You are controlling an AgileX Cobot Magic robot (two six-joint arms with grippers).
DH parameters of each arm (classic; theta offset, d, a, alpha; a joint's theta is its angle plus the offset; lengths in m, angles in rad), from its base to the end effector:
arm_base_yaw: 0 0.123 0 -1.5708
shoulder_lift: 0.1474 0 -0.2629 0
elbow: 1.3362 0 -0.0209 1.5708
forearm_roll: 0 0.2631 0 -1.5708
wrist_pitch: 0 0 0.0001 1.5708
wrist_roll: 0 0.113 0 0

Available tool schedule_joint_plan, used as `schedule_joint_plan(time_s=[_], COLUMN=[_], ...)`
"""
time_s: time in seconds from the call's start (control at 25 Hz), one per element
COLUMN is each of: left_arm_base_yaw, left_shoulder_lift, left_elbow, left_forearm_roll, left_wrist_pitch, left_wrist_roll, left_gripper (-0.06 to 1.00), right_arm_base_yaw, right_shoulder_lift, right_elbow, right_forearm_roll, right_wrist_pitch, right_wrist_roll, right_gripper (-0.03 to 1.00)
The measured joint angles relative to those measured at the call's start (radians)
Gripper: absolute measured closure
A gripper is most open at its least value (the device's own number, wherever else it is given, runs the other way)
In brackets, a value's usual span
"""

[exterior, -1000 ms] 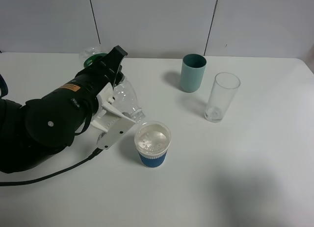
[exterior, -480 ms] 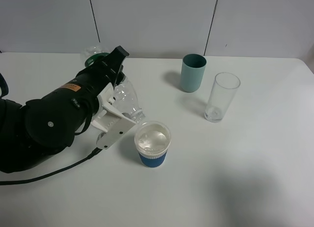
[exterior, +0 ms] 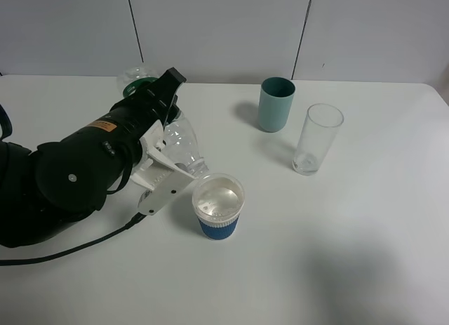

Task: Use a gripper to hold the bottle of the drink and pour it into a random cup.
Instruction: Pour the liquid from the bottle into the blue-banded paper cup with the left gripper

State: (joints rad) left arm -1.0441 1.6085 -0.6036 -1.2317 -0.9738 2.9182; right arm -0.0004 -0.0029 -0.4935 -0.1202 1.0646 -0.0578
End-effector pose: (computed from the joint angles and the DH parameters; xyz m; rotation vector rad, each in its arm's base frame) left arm 0.2210 -0.2048 0.1535 1.9918 0.8034 1.4302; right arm 0.0476 -0.0119 0.2715 -0.0533 2.0500 -0.1803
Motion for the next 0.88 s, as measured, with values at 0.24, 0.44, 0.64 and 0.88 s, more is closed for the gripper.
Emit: schedule_joint_plan(time_s=[0.24,0.44,0.64,0.88], left_arm_base_yaw=[0.000,0.000,0.000,0.000], left_shoulder_lift=[0.000,0.000,0.000,0.000], left_elbow=[0.000,0.000,0.000,0.000], left_forearm_roll=[0.028,0.036,0.053,0.102], left_wrist_pitch=[0.003,0.005,0.005,0.008], left_wrist_roll=[0.000,0.000,0.000,0.000], left_gripper=[0.48,0.48,0.48,0.48], right_arm_base_yaw=[0.000,0.000,0.000,0.000], right_shoulder_lift=[0.000,0.000,0.000,0.000], right_elbow=[0.000,0.000,0.000,0.000], right_forearm_roll=[0.000,0.000,0.000,0.000], right_wrist_pitch=[0.000,0.000,0.000,0.000], right_wrist_roll=[0.000,0.000,0.000,0.000], right_gripper=[0.23,0.23,0.23,0.23])
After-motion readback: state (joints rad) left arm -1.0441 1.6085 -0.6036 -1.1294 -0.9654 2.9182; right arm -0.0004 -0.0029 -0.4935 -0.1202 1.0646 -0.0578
